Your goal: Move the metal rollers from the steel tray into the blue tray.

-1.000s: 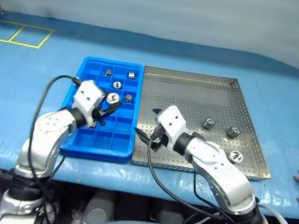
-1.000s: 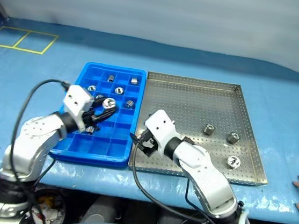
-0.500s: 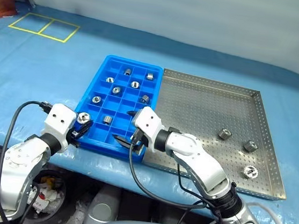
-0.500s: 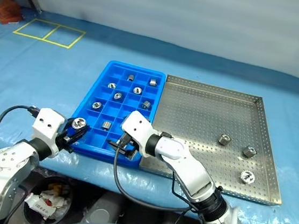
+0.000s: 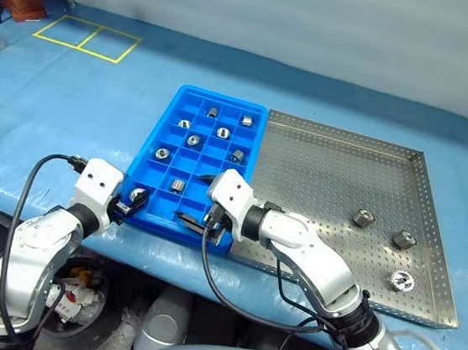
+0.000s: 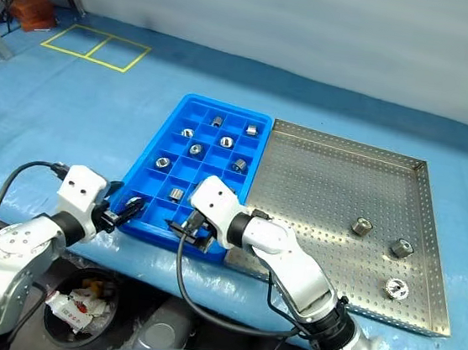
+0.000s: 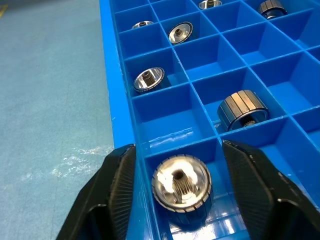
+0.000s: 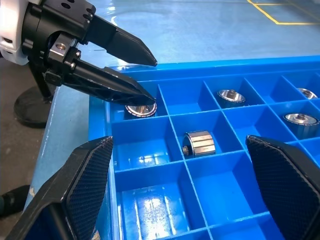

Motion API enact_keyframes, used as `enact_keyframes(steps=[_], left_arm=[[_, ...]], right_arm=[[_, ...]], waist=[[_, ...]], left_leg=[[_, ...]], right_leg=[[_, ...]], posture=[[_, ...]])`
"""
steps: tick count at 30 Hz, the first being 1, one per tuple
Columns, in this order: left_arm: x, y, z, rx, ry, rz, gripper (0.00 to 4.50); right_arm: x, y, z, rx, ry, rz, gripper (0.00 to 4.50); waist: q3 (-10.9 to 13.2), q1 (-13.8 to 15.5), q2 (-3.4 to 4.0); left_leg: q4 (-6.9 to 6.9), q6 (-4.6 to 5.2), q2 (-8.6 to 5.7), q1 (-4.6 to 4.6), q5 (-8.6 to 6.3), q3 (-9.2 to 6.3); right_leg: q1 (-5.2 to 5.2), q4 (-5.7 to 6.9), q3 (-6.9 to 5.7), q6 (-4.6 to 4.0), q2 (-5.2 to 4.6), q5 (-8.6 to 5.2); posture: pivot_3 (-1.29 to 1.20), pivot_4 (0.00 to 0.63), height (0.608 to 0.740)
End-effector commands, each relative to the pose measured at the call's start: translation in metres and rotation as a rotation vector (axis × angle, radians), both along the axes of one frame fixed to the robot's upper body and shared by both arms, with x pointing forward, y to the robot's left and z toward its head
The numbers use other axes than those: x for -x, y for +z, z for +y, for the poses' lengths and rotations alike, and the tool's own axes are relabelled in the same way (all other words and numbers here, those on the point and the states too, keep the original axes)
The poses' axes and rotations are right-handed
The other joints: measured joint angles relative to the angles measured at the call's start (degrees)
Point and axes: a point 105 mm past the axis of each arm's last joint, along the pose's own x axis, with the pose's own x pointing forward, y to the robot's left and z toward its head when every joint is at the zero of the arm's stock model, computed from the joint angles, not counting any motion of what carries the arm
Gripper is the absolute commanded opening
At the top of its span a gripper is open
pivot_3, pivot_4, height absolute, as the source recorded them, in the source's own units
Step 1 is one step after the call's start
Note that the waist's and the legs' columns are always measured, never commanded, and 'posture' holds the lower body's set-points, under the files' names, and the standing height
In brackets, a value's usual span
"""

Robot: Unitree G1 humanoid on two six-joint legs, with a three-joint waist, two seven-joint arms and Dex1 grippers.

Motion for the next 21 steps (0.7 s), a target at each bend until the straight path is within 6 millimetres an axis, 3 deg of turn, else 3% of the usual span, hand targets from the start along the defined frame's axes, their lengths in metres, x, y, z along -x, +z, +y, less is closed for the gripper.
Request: enact_keyframes(steps=[1,6,10,15,21], left_arm=[[-0.007,0.012,-0.011,0.014,-0.055,-0.046,4.47],[-0.017,0.028,-0.036,0.076,-0.141,-0.14,4.47],[-0.024,0.041,-0.071,0.181,-0.231,-0.217,4.47],[-0.028,0.041,-0.11,0.261,-0.316,-0.246,4.47],[-0.021,0.033,-0.141,0.301,-0.429,-0.221,4.47]], right_arm=[[-0.001,0.015,-0.012,-0.043,-0.074,-0.036,4.5],[-0.014,0.018,-0.05,-0.1,-0.327,-0.003,4.5],[-0.041,0.017,-0.103,-0.136,-0.722,0.001,4.5],[-0.062,0.007,-0.152,-0.107,-1.127,-0.009,4.5],[-0.075,-0.009,-0.175,-0.122,-1.386,0.068,4.5]], waist=[[0.0,-0.1,-0.01],[0.0,-0.5,-0.02],[0.0,-1.4,-0.02],[-0.1,-4.0,0.01],[0.0,-9.0,0.05]], left_leg=[[0.0,0.0,0.0,-0.01,0.0,0.01],[0.02,0.0,-0.01,-0.03,0.0,0.03],[0.07,-0.01,-0.06,-0.07,0.01,0.06],[0.09,0.0,-0.16,0.0,0.02,0.06],[0.05,0.04,-0.3,0.11,0.04,-0.04]], right_leg=[[-0.01,0.0,0.0,0.0,0.0,0.0],[0.05,0.01,0.0,0.0,0.0,0.0],[0.24,0.04,0.03,0.01,0.06,0.01],[0.35,0.03,0.05,0.02,0.07,0.02],[0.44,0.05,0.14,0.01,0.1,0.03]], posture=[[0.34,0.15,0.74],[0.3,0.15,0.74],[0.24,0.15,0.74],[0.19,0.15,0.74],[0.17,0.15,0.74]])
